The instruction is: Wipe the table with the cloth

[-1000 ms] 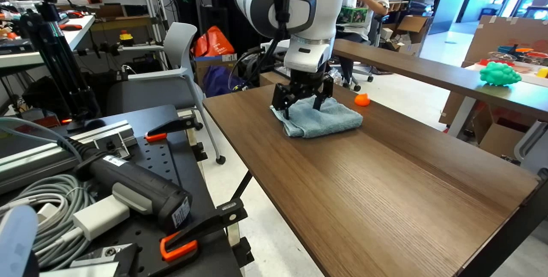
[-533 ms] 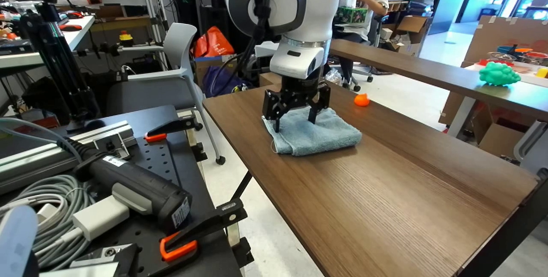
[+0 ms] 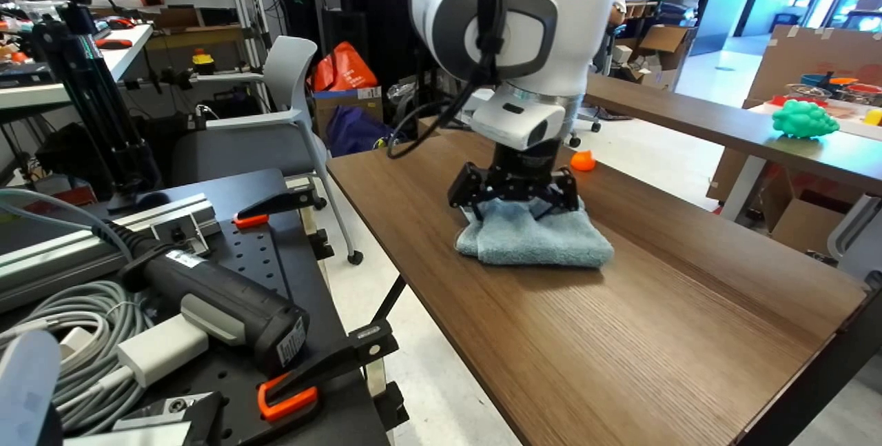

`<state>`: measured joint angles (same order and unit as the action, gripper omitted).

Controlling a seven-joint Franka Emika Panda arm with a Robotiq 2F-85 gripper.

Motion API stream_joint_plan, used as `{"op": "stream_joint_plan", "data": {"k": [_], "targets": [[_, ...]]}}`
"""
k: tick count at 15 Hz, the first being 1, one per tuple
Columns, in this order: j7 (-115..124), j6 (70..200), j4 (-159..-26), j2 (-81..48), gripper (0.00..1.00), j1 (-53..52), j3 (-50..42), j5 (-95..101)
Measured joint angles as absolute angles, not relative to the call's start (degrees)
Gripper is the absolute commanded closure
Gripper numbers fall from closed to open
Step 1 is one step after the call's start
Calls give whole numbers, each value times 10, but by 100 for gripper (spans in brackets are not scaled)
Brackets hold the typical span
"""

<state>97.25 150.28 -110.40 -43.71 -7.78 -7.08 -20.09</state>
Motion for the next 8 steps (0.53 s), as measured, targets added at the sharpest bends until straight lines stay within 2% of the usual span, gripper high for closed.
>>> {"op": "stream_joint_plan", "data": {"k": [8], "targets": [[1120,1487,-979,-514,0,-18,-125,-201]]}}
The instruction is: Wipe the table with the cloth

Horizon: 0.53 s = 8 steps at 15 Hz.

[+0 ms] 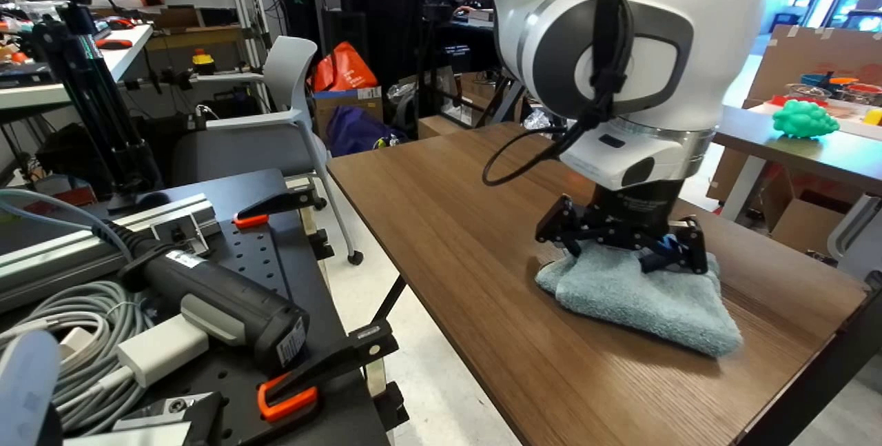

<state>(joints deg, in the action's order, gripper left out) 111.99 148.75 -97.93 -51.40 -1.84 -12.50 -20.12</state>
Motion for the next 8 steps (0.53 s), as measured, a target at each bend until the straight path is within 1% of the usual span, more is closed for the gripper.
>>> {"op": "stream_joint_plan", "data": {"k": [5,8], "targets": [[1222,1439,-888,-556,0,25,-117,-209],[1209,1431,-885,-556,0,26,-112,-167]]}}
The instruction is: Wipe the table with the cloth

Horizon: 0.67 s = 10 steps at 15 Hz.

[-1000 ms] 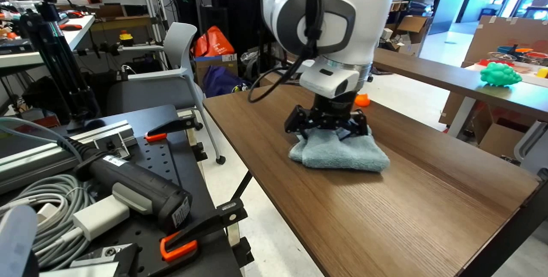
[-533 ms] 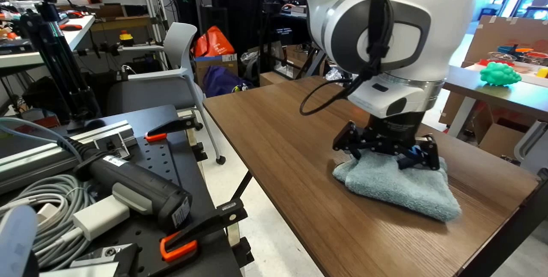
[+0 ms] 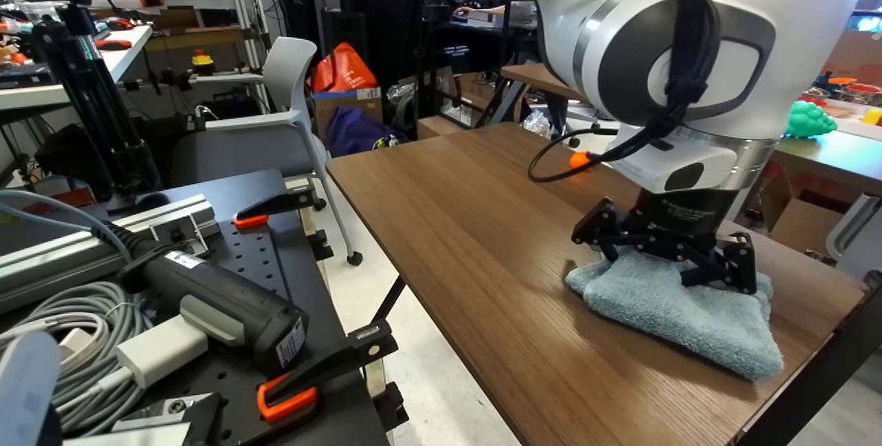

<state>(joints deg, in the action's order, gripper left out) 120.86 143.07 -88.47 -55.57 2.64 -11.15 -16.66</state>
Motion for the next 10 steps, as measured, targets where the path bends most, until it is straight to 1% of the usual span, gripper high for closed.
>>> {"op": "stream_joint_plan", "data": {"k": [2,5,10], "targets": [[1185,1463,-920,-540,0,13,-113,-138],[1129,1547,-1009,-501,0,-9,-114,-112],[992,1744,-1170,-444,0,-18,-110,-105]]}}
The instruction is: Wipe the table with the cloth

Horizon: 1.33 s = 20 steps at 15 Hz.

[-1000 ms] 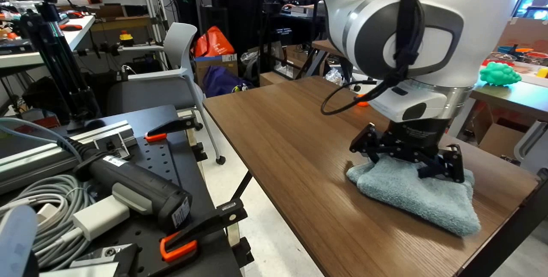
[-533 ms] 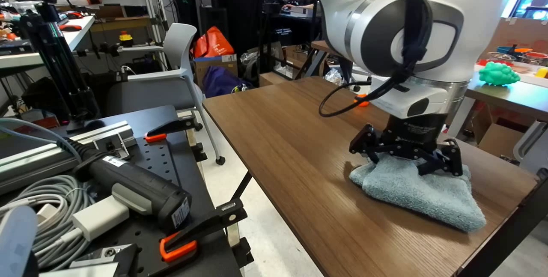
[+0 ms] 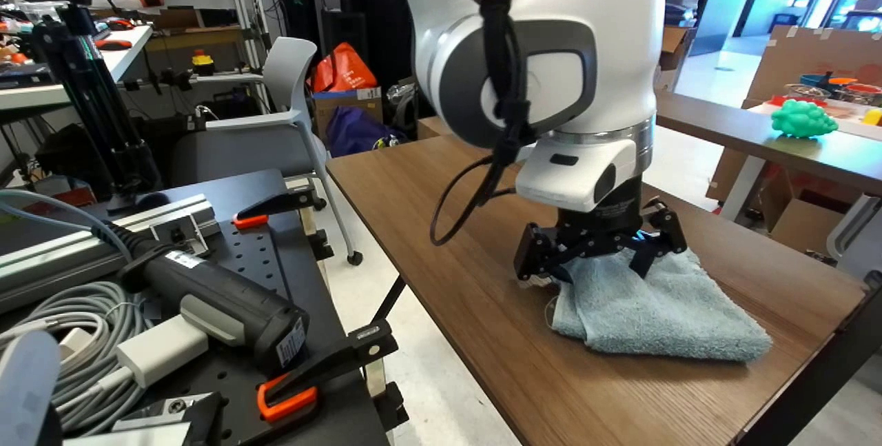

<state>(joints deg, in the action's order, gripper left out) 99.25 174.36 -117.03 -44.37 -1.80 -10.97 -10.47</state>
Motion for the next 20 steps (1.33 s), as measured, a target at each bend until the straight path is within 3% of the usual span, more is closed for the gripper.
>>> {"op": "stream_joint_plan", "data": {"k": [4,7,14,20], "targets": [[876,1920,-1301,-404,0,18,-62,-106],[805,1957,-1355,-387,0,82,11,-103],[705,1794,-1323,-374,0,134,130,-110],[678,1580,-1234,-389,0,27,127,-152]]}}
